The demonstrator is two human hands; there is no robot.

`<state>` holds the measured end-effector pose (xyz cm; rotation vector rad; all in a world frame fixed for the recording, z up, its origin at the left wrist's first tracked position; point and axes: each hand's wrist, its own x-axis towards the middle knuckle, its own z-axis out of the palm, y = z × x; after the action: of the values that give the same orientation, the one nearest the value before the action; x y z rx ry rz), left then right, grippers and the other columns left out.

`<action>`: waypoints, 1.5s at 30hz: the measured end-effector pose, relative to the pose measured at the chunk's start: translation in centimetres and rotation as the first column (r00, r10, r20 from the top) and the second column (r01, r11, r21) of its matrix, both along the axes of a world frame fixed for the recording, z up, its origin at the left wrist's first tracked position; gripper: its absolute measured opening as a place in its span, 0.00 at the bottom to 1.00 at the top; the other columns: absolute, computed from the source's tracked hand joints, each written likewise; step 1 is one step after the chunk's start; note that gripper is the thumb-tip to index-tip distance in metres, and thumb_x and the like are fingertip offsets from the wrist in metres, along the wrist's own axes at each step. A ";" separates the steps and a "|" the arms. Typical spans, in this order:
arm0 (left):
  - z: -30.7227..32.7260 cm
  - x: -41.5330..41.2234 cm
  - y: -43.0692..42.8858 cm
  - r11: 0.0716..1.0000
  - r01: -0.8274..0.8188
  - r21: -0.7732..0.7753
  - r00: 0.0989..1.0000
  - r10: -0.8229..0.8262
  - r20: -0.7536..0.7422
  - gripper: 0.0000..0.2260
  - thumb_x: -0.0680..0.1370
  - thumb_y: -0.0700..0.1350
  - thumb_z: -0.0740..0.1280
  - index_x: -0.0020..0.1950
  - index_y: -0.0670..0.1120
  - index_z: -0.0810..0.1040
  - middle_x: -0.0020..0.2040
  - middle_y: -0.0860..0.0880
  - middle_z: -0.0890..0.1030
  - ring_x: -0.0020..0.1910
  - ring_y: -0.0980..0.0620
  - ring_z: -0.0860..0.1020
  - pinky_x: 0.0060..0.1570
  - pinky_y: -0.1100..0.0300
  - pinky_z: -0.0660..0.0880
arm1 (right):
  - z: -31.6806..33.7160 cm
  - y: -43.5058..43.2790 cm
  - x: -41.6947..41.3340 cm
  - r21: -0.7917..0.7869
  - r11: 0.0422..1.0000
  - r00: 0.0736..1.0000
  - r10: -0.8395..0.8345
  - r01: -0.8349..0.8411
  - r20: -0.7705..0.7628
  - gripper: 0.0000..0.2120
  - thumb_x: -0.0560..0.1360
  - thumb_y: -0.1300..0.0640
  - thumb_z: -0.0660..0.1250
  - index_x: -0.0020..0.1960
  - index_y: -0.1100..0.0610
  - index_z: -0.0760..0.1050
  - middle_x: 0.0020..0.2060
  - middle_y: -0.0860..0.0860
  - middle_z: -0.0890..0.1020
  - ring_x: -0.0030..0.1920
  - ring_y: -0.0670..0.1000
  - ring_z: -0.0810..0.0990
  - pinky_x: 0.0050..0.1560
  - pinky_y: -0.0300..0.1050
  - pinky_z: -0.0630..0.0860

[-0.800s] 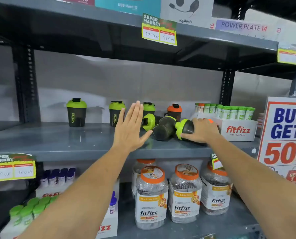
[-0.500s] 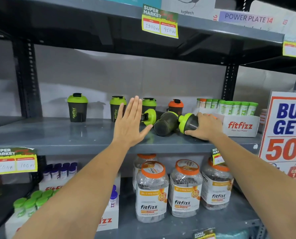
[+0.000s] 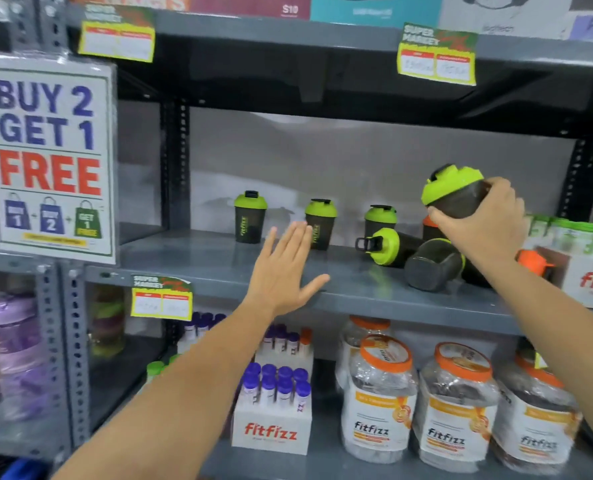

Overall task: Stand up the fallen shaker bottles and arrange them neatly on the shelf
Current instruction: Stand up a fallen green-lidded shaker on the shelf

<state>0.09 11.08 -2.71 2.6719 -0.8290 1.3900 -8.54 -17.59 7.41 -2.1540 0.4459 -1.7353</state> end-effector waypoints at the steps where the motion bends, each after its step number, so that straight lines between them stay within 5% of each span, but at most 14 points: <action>1: -0.2 0.1 2.1 1.000 -0.022 -0.003 1.000 0.022 0.000 0.38 0.78 0.67 0.45 0.78 0.40 0.52 0.79 0.43 0.55 0.78 0.48 0.50 0.76 0.45 0.46 | 0.5 1.7 0.7 0.003 0.999 0.999 0.033 -0.033 -0.005 0.41 0.57 0.33 0.70 0.60 0.57 0.67 0.56 0.58 0.78 0.58 0.64 0.74 0.55 0.61 0.71; 6: -1.4 -0.3 10.9 0.994 -0.110 -0.003 0.994 0.110 -0.028 0.38 0.78 0.66 0.49 0.76 0.38 0.61 0.75 0.41 0.63 0.76 0.46 0.59 0.74 0.43 0.55 | 0.9 11.7 4.8 0.107 0.971 0.973 0.223 -0.216 -0.056 0.41 0.59 0.33 0.71 0.62 0.59 0.69 0.58 0.57 0.76 0.61 0.62 0.73 0.58 0.59 0.71; 11: -3.3 0.4 17.4 0.985 -0.169 0.020 0.983 0.170 -0.072 0.38 0.78 0.65 0.47 0.75 0.37 0.63 0.74 0.41 0.67 0.75 0.45 0.62 0.73 0.42 0.59 | -1.2 21.5 9.4 0.323 0.846 0.877 0.472 -0.425 -0.084 0.37 0.58 0.35 0.74 0.56 0.58 0.69 0.56 0.57 0.77 0.58 0.60 0.77 0.52 0.53 0.73; 15: -4.6 1.1 19.1 0.983 -0.176 0.059 0.977 0.181 -0.109 0.39 0.77 0.66 0.44 0.75 0.38 0.62 0.74 0.42 0.66 0.75 0.46 0.61 0.74 0.43 0.57 | -2.7 26.7 12.5 0.437 0.779 0.824 0.550 -0.449 -0.135 0.38 0.58 0.36 0.76 0.55 0.59 0.68 0.55 0.56 0.78 0.57 0.60 0.78 0.47 0.49 0.70; 19: -5.0 2.0 19.3 0.995 -0.102 0.001 0.993 0.102 -0.063 0.34 0.78 0.63 0.50 0.69 0.37 0.73 0.68 0.41 0.75 0.71 0.44 0.69 0.70 0.44 0.64 | -3.9 29.4 14.9 0.524 0.729 0.810 0.574 -0.441 -0.117 0.39 0.57 0.38 0.79 0.56 0.58 0.66 0.55 0.56 0.78 0.58 0.60 0.78 0.46 0.48 0.70; 23: -5.7 3.0 19.5 0.998 -0.030 -0.053 0.999 0.031 0.020 0.29 0.78 0.60 0.54 0.65 0.38 0.76 0.65 0.41 0.77 0.68 0.44 0.72 0.69 0.46 0.60 | -5.1 30.4 16.5 0.553 0.712 0.810 0.576 -0.433 -0.107 0.47 0.57 0.40 0.80 0.66 0.59 0.63 0.61 0.57 0.77 0.61 0.60 0.76 0.55 0.52 0.74; 29: -6.6 4.5 19.3 0.991 0.025 -0.129 0.990 -0.006 0.139 0.26 0.79 0.58 0.56 0.62 0.39 0.79 0.63 0.42 0.79 0.67 0.44 0.73 0.69 0.46 0.62 | -5.3 30.8 17.4 0.478 0.793 0.836 0.514 -0.377 -0.194 0.54 0.54 0.28 0.73 0.67 0.61 0.60 0.65 0.58 0.71 0.66 0.60 0.71 0.58 0.57 0.72; 32: -6.9 5.0 19.2 0.986 0.049 -0.158 0.982 -0.019 0.188 0.25 0.78 0.57 0.57 0.60 0.39 0.79 0.61 0.43 0.80 0.66 0.43 0.74 0.68 0.46 0.63 | -3.7 30.6 17.1 0.246 0.922 0.923 0.344 -0.298 -0.174 0.54 0.56 0.20 0.61 0.66 0.59 0.62 0.63 0.57 0.72 0.64 0.61 0.71 0.57 0.57 0.71; 36: -7.1 5.3 19.0 0.983 0.051 -0.175 0.971 -0.008 0.239 0.24 0.78 0.57 0.57 0.59 0.39 0.80 0.60 0.43 0.81 0.63 0.43 0.76 0.67 0.46 0.64 | -1.1 30.1 17.5 -0.032 0.960 0.888 0.244 -0.277 -0.389 0.41 0.62 0.26 0.64 0.63 0.55 0.67 0.59 0.58 0.75 0.60 0.63 0.74 0.51 0.54 0.73; 42: -7.1 5.3 19.0 0.985 0.037 -0.170 0.969 0.006 0.247 0.24 0.78 0.57 0.57 0.59 0.39 0.80 0.60 0.43 0.81 0.63 0.42 0.76 0.67 0.47 0.63 | 0.9 29.6 18.2 0.126 0.895 0.758 0.432 -0.429 -0.489 0.26 0.63 0.38 0.68 0.53 0.54 0.73 0.55 0.57 0.79 0.52 0.58 0.75 0.44 0.47 0.69; 45: -7.2 5.6 19.0 0.985 0.040 -0.168 0.965 0.006 0.261 0.24 0.78 0.57 0.57 0.60 0.39 0.79 0.60 0.43 0.80 0.64 0.42 0.76 0.68 0.47 0.63 | 1.8 29.1 17.9 0.105 0.891 0.754 0.433 -0.443 -0.493 0.30 0.61 0.31 0.69 0.53 0.52 0.75 0.60 0.56 0.75 0.60 0.58 0.72 0.50 0.50 0.72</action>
<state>5.64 30.13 -9.96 2.3829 -0.7064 1.7480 9.36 11.50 9.17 -2.4657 0.0229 -0.9124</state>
